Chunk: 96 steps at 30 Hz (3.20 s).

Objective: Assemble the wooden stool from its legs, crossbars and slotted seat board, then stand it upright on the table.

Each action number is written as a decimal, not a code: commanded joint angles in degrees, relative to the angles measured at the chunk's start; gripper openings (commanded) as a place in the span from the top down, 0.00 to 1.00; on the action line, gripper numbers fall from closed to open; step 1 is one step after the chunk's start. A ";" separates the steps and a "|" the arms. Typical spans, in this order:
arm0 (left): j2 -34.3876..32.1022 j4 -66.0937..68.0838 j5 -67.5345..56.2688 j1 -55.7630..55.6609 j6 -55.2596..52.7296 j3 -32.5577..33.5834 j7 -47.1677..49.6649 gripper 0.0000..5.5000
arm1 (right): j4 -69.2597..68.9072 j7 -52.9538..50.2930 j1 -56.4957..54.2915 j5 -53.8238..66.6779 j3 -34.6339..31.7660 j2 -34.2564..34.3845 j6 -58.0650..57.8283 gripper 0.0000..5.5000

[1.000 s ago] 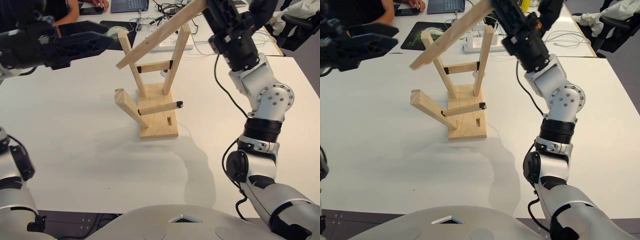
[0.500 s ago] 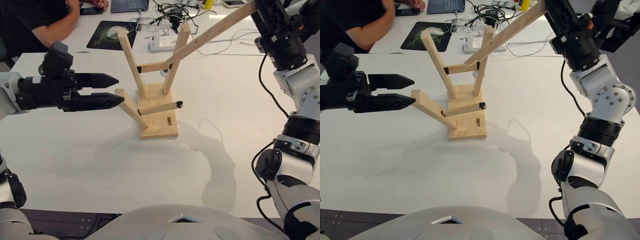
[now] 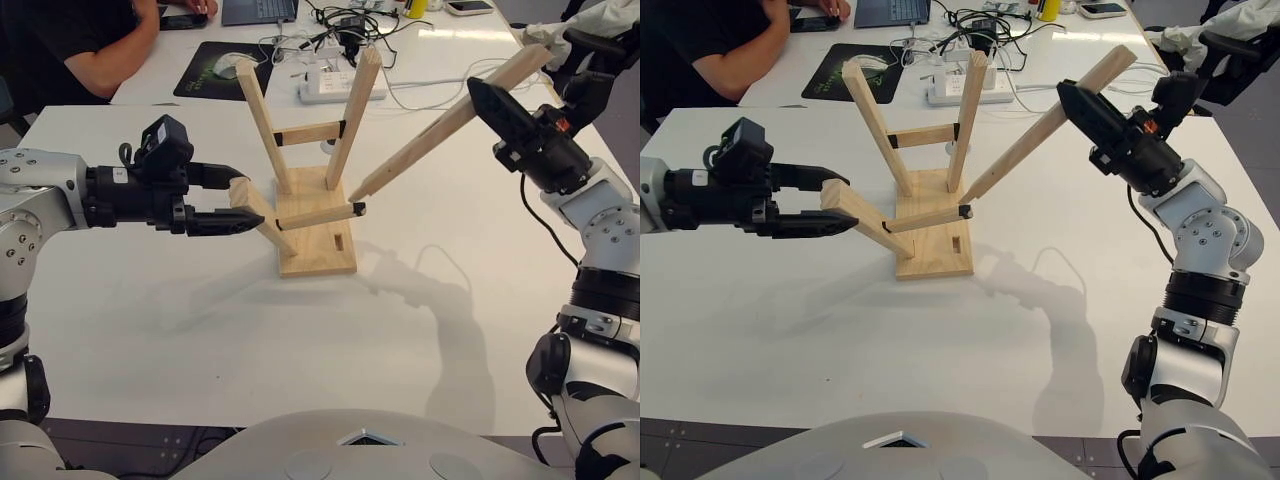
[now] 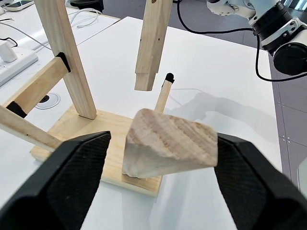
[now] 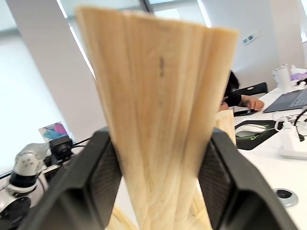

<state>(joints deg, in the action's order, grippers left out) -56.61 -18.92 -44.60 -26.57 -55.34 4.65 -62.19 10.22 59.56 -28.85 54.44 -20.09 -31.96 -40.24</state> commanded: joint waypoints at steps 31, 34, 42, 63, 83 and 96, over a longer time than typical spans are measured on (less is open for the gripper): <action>-1.92 7.13 5.09 -7.70 2.11 -6.47 -7.82 0.33 | 8.73 20.53 -5.11 -22.23 18.11 1.77 21.39 0.62; -1.76 7.44 5.14 -8.14 2.17 -6.87 -8.25 0.33 | 9.37 21.89 -5.60 -23.23 18.56 1.69 22.52 0.62; -1.55 7.87 5.40 -8.98 2.01 -7.50 -8.64 0.33 | 11.12 24.16 -8.52 -23.22 18.34 0.74 21.39 0.62; -0.96 9.73 6.85 -10.10 3.10 -8.35 -9.28 0.33 | 9.81 24.67 -9.65 -24.24 17.16 -0.79 24.43 0.62; -4.43 23.38 24.20 -12.52 16.54 -9.85 -9.22 0.33 | 2.07 19.22 -3.41 -21.64 14.44 1.16 22.41 0.62; -3.64 18.25 22.47 -7.25 13.29 -8.50 -8.54 0.33 | -2.55 12.69 1.44 -19.21 14.52 7.06 21.39 0.62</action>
<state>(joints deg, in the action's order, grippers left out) -60.47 -0.33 -21.96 -34.37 -41.67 -4.40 -70.90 7.95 73.01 -27.52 34.80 -5.80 -25.92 -19.63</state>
